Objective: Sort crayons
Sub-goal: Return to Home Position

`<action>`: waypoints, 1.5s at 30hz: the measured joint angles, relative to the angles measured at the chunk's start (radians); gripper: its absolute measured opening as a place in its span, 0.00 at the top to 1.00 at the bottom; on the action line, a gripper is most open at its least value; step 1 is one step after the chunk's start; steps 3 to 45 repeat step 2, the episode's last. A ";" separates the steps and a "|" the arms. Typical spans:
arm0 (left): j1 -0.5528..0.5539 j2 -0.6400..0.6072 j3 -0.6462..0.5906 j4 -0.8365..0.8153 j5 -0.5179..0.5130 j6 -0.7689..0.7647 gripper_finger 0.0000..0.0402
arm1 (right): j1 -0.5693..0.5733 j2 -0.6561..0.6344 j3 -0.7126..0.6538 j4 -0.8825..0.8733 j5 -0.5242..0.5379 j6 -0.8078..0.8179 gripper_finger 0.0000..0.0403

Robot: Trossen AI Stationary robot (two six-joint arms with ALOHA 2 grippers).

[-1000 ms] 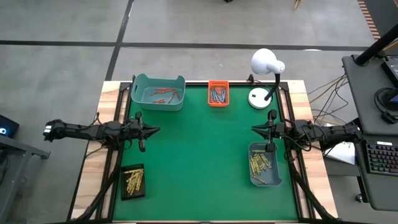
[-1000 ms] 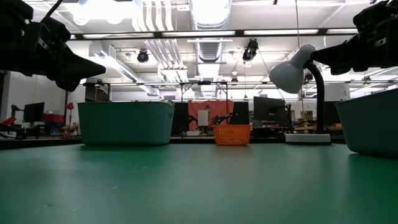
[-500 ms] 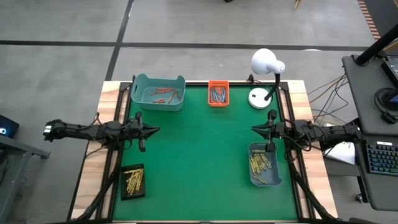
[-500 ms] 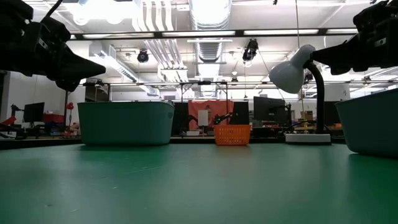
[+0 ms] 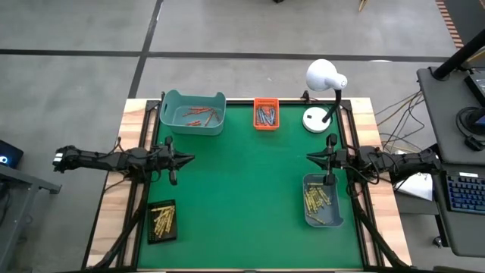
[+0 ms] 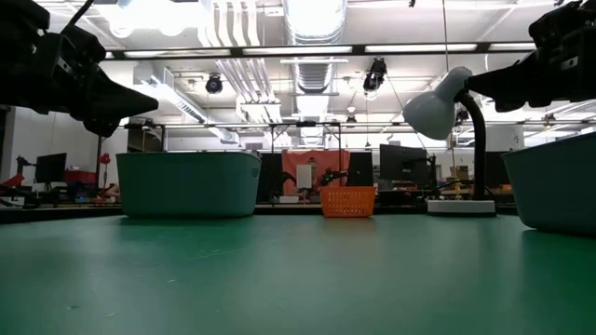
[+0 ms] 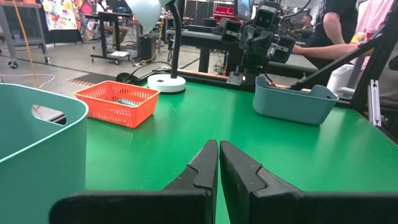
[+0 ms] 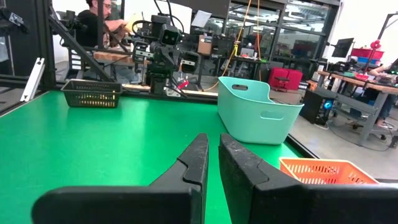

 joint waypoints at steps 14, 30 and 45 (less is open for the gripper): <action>0.000 0.000 0.000 0.000 0.000 0.000 1.00 | 0.000 0.000 0.000 0.000 0.000 0.000 0.93; 0.000 0.000 0.000 0.000 0.000 0.000 1.00 | 0.000 0.000 0.000 0.000 0.000 0.000 0.93; 0.000 0.000 0.000 0.000 0.000 0.000 1.00 | 0.000 0.000 0.000 0.000 0.000 0.000 0.93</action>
